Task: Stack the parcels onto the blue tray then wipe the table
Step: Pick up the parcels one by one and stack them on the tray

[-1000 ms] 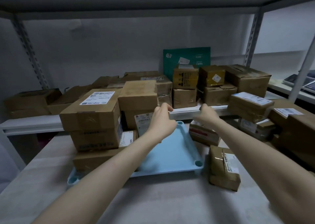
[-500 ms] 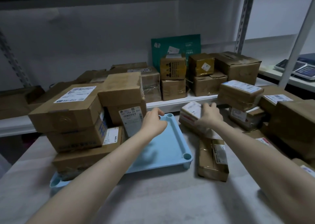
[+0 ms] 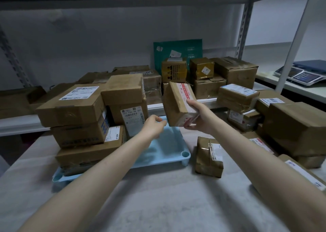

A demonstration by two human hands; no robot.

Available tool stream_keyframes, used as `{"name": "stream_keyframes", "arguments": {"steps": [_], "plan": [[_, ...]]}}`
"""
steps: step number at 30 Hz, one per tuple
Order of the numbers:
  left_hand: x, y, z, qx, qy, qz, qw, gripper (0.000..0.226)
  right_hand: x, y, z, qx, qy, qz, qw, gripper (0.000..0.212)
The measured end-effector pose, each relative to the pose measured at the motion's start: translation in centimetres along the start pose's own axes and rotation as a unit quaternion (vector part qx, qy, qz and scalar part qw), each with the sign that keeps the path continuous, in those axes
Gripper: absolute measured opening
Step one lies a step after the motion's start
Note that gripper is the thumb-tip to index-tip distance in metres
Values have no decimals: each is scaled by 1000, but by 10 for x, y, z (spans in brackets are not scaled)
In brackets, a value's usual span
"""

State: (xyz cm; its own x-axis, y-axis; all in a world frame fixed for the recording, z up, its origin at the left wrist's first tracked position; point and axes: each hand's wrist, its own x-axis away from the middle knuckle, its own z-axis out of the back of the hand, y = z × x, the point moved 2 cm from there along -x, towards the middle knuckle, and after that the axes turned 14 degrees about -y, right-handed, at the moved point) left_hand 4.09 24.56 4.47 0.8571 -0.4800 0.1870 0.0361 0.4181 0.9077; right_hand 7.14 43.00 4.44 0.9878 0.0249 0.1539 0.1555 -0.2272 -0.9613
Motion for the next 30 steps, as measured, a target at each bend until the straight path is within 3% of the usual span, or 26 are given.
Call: {"name": "stream_keyframes", "arguments": {"steps": [11,16,19,21,25,26,30], "plan": [[25,11,12,210,-60,-27,975,48,23,22,-22,-133,-176,-56,974,78],[34,14,14,231,-70,-69,968,37,26,24,-28,-147,-185,-32,971,66],[40,15,19,205,-57,-75,974,22,29,25,-29,-113,-204,-28,972,66],[39,14,23,189,-35,-83,978,25,29,25,-30,-74,-224,-11,972,74],[43,16,22,143,-49,-72,986,95,24,26,-33,20,-185,34,982,71],[44,16,20,117,-54,-75,989,102,23,25,-36,54,-171,46,983,76],[39,9,18,124,-22,-81,989,74,25,21,-45,217,-97,63,969,83]]}}
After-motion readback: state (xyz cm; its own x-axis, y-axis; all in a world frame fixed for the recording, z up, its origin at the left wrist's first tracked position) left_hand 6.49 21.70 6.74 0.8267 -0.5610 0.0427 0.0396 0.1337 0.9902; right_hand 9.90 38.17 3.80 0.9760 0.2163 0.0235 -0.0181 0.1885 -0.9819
